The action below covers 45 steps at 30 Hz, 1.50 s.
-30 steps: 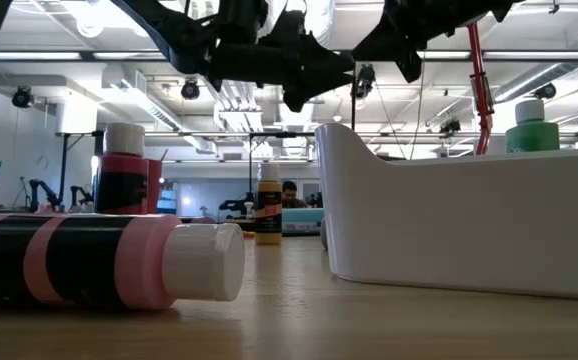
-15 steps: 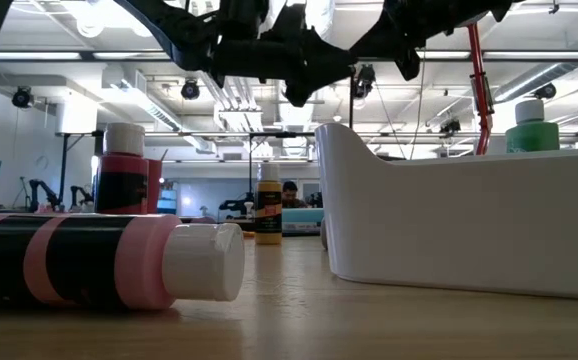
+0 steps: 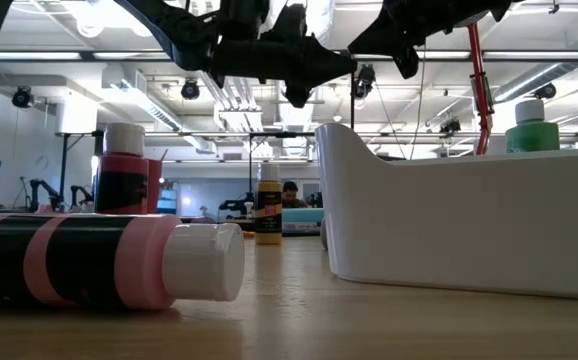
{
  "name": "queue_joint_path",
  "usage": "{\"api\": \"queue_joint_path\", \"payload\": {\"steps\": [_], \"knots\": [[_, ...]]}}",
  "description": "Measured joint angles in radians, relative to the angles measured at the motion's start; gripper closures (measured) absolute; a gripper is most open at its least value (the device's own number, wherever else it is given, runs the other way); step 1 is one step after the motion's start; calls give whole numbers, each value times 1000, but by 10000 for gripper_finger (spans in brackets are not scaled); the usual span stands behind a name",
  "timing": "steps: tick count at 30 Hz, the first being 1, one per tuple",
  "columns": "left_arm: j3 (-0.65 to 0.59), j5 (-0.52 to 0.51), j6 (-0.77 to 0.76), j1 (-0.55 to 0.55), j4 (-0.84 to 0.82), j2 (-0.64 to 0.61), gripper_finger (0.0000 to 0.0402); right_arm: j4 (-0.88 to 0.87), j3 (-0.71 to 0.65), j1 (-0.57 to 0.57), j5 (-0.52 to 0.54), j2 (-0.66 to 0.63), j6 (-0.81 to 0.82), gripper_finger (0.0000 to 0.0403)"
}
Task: Pick & Place Paint Supplies
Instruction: Put the orange paintbrush into the pink cup
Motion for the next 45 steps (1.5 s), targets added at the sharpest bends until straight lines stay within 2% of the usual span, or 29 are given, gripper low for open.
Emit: {"api": "queue_joint_path", "payload": {"steps": [5,8,14,16,21,26,29,36,38,45], "knots": [[4,6,0,0,-6,0,396,4,0,0,2,-1,15,394],[3,6,0,4,-19,-2,396,-1,0,0,37,-16,16,391],[-7,-15,15,20,-72,-40,397,-14,1,0,143,-76,0,343],[-15,-77,52,23,-115,-74,397,-49,1,-1,189,-96,1,319],[-64,-319,168,23,-203,-196,397,-148,2,-2,281,-121,29,270],[-188,-488,221,24,-204,-368,397,-185,1,-2,320,-104,30,242],[-287,-589,224,27,-190,-483,397,-186,0,-2,320,-86,26,232],[-494,-685,211,29,-54,-753,397,-184,0,-21,323,-61,19,215],[-531,-752,221,29,-51,-814,397,-183,0,-27,326,-57,18,212],[-621,-981,288,33,-52,-928,397,-183,-1,-60,348,-45,18,206]]}}
